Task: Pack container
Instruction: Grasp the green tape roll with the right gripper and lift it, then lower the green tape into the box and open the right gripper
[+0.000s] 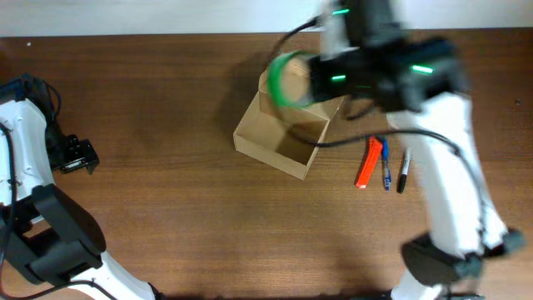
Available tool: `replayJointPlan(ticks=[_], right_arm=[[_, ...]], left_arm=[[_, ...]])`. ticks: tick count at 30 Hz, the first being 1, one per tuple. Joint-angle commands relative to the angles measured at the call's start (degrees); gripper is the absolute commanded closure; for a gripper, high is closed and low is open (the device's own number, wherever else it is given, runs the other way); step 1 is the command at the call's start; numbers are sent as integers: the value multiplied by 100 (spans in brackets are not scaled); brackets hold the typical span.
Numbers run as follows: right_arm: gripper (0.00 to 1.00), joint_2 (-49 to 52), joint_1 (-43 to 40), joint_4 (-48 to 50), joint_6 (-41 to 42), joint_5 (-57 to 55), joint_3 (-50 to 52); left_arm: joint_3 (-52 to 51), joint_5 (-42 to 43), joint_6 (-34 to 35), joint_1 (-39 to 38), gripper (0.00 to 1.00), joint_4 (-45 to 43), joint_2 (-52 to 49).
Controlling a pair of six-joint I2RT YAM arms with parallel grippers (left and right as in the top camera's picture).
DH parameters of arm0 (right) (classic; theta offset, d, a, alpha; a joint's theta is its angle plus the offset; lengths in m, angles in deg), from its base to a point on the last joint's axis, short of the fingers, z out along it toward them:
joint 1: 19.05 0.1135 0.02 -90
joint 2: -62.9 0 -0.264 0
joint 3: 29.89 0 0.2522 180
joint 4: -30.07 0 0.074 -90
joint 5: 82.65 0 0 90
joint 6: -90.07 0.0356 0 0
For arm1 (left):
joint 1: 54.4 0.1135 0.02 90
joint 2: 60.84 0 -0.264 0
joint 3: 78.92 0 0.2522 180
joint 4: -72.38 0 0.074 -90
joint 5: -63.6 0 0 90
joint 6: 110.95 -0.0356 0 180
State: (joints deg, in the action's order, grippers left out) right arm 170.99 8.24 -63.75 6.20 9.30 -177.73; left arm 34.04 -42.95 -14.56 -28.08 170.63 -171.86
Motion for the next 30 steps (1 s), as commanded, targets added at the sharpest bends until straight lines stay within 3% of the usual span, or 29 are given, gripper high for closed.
replayJointPlan(ticks=[1,11,30], right_arm=[[96,516,341,243,-299,-210,31],[96,1982,48,286,-398,-295,31],[96,2444,-105,516,-376,-24,750]], left_arm=[[-17,-20,-92,15,0,-11,33],[-17,-17,-92,15,0,-11,33],[-17,-17,-92,15,0,-11,33]])
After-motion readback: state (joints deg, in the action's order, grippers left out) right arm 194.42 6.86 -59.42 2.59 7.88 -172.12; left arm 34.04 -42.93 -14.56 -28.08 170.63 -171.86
